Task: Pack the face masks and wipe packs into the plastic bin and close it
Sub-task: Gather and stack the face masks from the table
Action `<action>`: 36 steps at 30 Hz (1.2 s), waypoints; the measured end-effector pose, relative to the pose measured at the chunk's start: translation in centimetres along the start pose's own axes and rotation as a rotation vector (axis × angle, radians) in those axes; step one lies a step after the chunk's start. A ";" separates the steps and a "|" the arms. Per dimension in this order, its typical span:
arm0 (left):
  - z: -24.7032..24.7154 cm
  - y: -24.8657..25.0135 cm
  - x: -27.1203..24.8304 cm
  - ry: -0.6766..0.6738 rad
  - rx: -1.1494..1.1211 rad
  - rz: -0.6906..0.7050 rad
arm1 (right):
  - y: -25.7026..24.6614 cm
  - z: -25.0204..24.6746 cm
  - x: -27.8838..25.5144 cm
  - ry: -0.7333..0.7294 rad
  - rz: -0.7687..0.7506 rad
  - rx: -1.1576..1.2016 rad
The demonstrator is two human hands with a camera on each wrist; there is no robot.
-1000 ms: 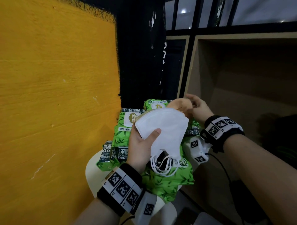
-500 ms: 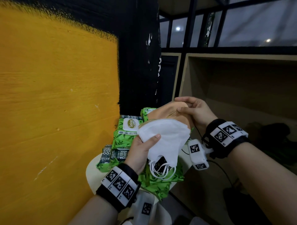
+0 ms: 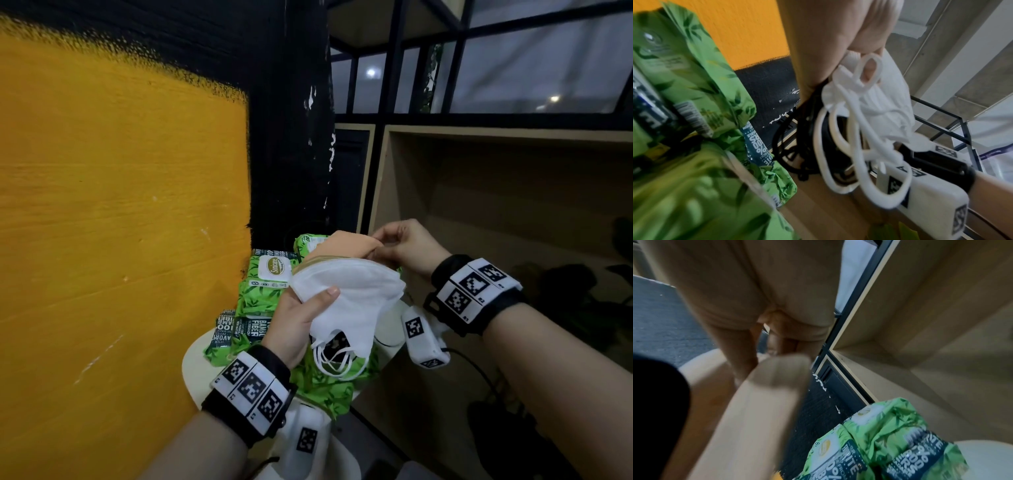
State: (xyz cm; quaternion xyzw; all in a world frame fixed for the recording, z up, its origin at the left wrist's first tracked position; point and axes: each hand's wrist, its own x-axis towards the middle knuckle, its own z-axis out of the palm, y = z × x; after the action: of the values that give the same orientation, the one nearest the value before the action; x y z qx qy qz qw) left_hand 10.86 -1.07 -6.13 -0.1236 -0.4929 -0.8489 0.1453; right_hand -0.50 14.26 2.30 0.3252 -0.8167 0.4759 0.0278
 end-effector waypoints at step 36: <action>-0.2 0.5 0.9 0.119 -0.231 -0.081 | 0.8 1.5 -1.6 -0.060 -0.090 0.520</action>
State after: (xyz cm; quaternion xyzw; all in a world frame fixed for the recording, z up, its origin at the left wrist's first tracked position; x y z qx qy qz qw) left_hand 10.16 -1.60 -5.55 -0.0689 -0.3869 -0.9110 0.1249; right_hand 0.70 14.10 0.31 0.3714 -0.6522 0.6581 -0.0596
